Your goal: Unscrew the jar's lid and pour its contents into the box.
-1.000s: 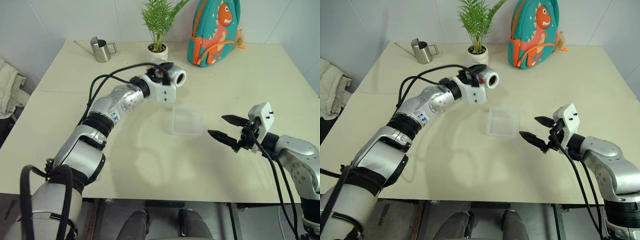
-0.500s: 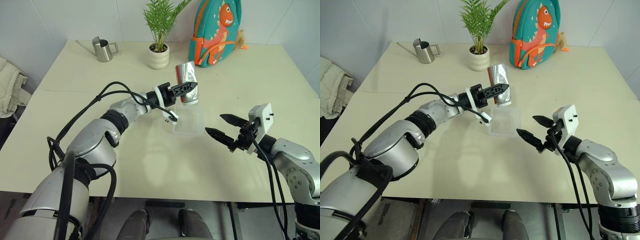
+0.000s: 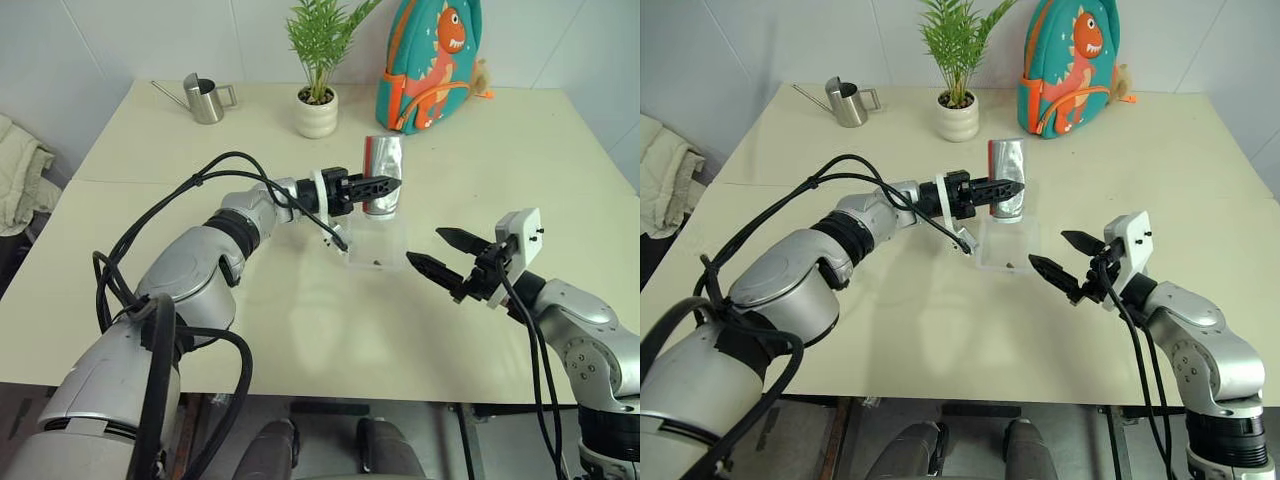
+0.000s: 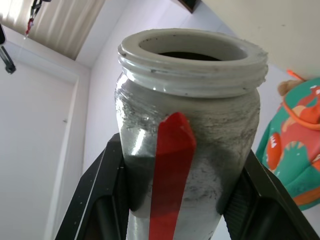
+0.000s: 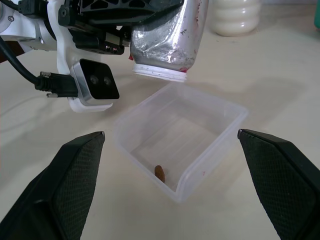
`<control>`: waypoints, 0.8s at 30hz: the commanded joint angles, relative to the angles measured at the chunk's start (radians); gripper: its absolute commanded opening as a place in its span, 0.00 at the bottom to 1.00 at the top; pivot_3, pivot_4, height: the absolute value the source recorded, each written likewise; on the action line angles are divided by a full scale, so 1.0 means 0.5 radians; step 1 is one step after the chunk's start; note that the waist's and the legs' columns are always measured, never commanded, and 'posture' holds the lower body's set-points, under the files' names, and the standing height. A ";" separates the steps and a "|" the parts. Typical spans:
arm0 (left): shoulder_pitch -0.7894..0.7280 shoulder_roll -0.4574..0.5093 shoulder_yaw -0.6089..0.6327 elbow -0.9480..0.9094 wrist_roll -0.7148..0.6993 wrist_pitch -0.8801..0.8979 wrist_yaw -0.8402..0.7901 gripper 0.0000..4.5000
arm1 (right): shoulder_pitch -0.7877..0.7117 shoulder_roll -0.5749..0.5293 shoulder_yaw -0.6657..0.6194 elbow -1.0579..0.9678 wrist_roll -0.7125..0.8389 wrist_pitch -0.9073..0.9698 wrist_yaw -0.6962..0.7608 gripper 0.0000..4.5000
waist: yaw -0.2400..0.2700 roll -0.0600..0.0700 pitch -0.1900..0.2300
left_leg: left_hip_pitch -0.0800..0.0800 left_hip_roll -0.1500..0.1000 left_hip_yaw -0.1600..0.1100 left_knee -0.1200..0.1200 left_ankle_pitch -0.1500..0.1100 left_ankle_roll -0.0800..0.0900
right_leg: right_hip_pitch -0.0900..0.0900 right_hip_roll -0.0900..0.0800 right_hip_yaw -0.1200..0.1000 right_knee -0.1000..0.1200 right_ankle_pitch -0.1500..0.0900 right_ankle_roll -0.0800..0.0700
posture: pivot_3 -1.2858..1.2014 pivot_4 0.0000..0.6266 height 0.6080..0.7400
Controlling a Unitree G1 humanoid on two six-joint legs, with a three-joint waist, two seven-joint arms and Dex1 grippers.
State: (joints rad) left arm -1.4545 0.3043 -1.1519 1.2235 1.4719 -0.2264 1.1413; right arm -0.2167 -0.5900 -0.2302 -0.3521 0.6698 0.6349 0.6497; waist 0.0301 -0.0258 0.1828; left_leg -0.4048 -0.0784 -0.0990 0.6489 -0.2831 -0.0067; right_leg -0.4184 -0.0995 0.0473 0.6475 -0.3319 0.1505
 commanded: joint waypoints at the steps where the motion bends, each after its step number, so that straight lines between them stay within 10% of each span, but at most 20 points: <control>1: -0.062 0.061 0.164 -0.021 -0.212 -0.178 -0.148 0.43 | -0.018 0.011 0.005 -0.032 0.018 -0.031 0.017 1.00 | -0.003 0.000 0.000 | 0.000 0.000 0.000 0.000 0.000 0.000 | 0.000 0.000 0.000 0.000 0.000 0.000 | 0.52 0.24 1.00; 5: -0.019 0.133 0.380 -0.064 -0.530 -0.681 -0.452 0.43 | -0.012 0.005 0.006 -0.036 0.027 -0.027 0.024 1.00 | -0.002 0.000 0.000 | 0.000 0.000 0.001 0.000 0.000 0.000 | -0.001 -0.001 0.000 0.001 0.000 0.000 | 0.52 0.24 1.00; 9: 0.208 0.189 1.082 -0.034 -1.522 -1.227 -1.435 0.43 | -0.007 -0.042 0.022 -0.040 0.018 -0.027 0.091 1.00 | -0.009 0.000 0.000 | 0.000 0.000 0.002 0.001 0.000 0.000 | -0.002 -0.003 -0.001 0.001 0.001 -0.001 | 0.52 0.24 1.00; 15: 0.449 0.128 2.065 -0.279 -2.794 -0.347 -2.829 0.43 | -0.049 -0.129 0.049 0.018 -0.056 -0.086 0.202 1.00 | -0.021 0.000 0.000 | 0.000 0.002 0.003 0.011 0.000 0.000 | -0.002 -0.004 -0.010 0.009 0.003 -0.005 | 0.52 0.24 1.00; 24: 0.931 0.353 2.875 -0.818 -3.513 0.769 -2.961 0.43 | -0.186 -0.162 0.065 0.196 -0.184 -0.244 0.316 1.00 | -0.112 -0.002 -0.002 | 0.006 0.004 0.000 0.022 0.000 0.001 | 0.000 -0.002 -0.011 0.024 0.004 -0.007 | 0.52 0.24 1.00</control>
State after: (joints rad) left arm -1.0010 0.4629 0.2314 0.9022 -0.2338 0.1283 -0.3559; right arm -0.2945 -0.6577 -0.1973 -0.2458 0.5864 0.5443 0.7914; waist -0.0257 -0.0268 0.1819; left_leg -0.4017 -0.0758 -0.0995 0.6601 -0.2831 -0.0066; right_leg -0.4185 -0.1004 0.0411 0.6594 -0.3292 0.1462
